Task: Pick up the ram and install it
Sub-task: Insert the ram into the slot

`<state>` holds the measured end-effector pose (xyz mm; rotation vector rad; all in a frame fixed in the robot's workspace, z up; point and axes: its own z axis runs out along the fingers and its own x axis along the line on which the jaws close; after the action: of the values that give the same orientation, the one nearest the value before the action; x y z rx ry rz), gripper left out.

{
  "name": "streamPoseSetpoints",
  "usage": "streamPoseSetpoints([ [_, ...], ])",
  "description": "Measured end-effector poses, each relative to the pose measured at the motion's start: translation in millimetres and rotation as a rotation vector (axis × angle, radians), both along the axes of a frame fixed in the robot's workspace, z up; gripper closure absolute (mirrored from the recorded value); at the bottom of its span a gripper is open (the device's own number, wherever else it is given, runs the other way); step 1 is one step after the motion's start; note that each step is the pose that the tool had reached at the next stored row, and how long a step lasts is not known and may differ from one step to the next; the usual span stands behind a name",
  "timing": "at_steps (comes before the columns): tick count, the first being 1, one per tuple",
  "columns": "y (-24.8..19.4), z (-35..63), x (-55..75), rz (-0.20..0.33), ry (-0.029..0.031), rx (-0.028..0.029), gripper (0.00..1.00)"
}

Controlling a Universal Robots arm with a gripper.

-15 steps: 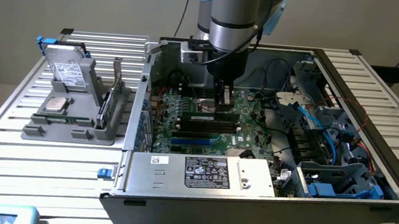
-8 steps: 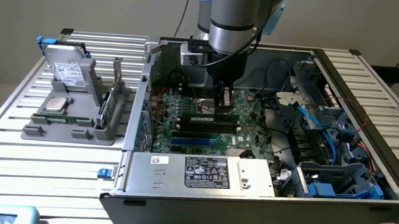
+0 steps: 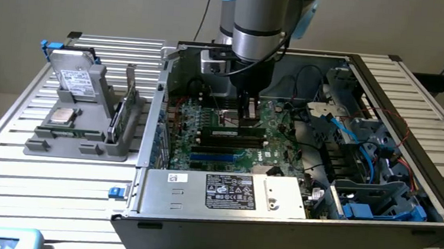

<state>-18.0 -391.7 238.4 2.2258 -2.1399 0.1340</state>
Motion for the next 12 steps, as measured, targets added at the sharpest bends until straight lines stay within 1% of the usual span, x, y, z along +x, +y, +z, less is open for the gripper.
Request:
streamPoseSetpoints([
  [4, 0.8, -1.9, -0.4, 0.000, 0.0000, 0.0001, 0.87],
  [9, 0.4, -3.5, -0.4, 0.000, 0.0000, 0.0013, 0.87],
  [12, -1.6, -3.7, -0.4, 0.000, 0.0000, 0.0015, 0.87],
])
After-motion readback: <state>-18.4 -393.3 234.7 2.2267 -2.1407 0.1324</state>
